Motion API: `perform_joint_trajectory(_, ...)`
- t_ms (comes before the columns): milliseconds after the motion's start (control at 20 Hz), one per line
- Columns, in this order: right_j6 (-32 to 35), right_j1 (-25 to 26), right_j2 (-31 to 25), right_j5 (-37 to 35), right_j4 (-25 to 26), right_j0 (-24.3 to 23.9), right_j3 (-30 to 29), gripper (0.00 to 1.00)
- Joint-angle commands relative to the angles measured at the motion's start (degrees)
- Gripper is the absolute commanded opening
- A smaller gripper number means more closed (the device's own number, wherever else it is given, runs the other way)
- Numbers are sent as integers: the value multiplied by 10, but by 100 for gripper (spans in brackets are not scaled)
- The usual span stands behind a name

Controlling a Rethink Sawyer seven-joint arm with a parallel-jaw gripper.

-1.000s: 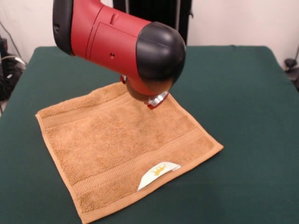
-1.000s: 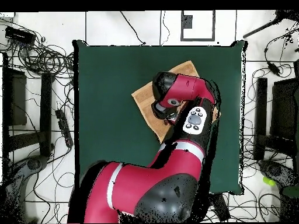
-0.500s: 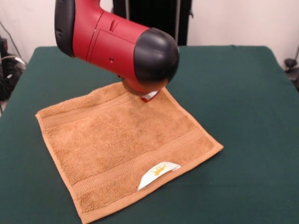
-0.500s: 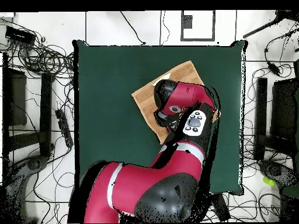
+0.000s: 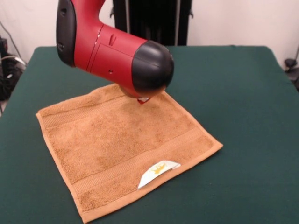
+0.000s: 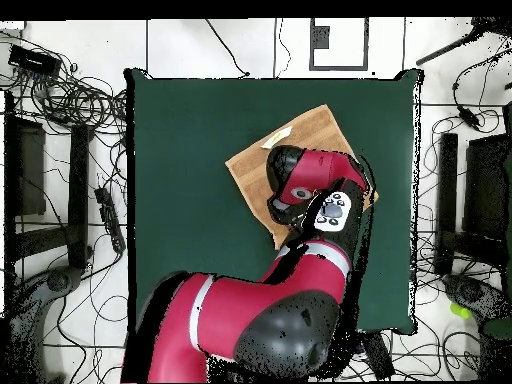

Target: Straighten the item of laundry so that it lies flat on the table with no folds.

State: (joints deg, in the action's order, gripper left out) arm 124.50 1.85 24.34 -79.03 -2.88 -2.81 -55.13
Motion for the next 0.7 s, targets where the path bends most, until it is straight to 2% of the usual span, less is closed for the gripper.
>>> perform_joint_trajectory(50,68,26,-44,38,8,-1,-13,100)
perform_joint_trajectory(300,66,17,-57,61,-5,-11,-33,100)
perform_joint_trajectory(700,64,14,-49,47,-1,-15,-40,100)
